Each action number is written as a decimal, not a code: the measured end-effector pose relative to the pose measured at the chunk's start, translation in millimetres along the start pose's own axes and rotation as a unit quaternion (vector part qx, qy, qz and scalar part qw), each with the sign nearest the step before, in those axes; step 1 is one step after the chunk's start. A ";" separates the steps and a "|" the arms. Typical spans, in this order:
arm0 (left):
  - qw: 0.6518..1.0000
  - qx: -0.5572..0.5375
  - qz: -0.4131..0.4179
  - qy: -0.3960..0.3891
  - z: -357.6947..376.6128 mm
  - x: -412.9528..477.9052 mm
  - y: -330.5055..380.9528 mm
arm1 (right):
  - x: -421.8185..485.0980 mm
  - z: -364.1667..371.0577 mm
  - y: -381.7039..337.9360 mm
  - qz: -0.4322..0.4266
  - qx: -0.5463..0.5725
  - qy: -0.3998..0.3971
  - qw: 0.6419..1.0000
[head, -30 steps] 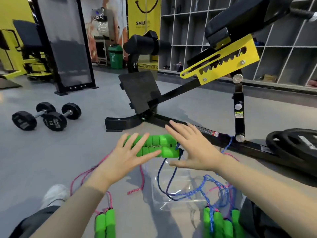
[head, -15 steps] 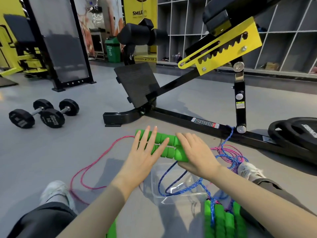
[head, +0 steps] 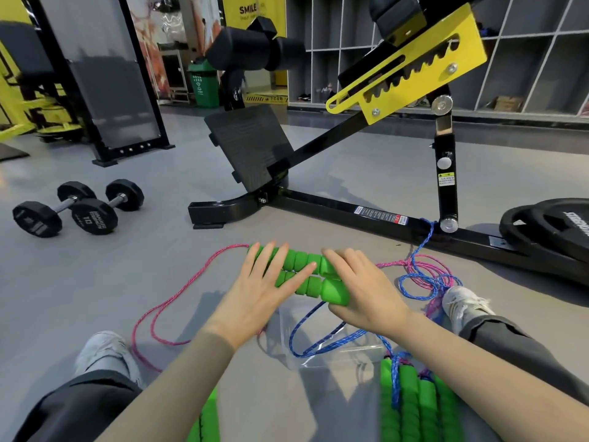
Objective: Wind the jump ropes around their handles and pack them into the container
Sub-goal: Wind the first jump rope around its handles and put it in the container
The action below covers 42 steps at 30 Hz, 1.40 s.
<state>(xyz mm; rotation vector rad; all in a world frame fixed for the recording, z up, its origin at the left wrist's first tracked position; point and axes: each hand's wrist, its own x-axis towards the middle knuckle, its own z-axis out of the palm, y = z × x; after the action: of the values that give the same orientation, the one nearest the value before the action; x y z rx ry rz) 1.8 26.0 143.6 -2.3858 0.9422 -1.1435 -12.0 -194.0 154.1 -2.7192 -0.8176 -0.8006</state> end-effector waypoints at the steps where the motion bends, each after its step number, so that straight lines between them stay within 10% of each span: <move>1: 1.000 0.004 0.001 -0.001 -0.4 0.0 0.1 | -1.1 0.5 0.5 -0.001 0.007 0.003 1.000; 17: 0.998 0.022 0.012 0.054 1.8 3.8 -4.0 | -3.0 -7.1 5.5 0.041 0.182 0.000 0.982; 22: 0.995 0.036 -0.059 0.074 -1.0 3.2 -18.1 | 1.5 -12.9 1.9 0.258 0.599 -0.083 0.754; 27: 0.988 0.035 -0.118 0.090 -4.1 6.6 -26.9 | 12.1 -13.9 -11.5 0.319 0.623 -0.088 0.709; 33: 0.988 0.064 -0.111 0.082 -1.1 4.6 -21.6 | 9.5 0.3 -38.7 0.318 0.236 -0.152 0.906; 42: 0.988 0.092 -0.115 0.044 8.5 -9.8 -33.9 | 17.9 -42.7 -59.2 0.190 0.221 -0.362 0.886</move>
<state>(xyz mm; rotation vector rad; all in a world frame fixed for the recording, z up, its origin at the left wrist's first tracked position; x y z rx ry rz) 18.2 57.5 151.3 -2.3533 0.5671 -1.3657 -51.4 -150.6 201.1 -2.5786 -0.4509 0.4703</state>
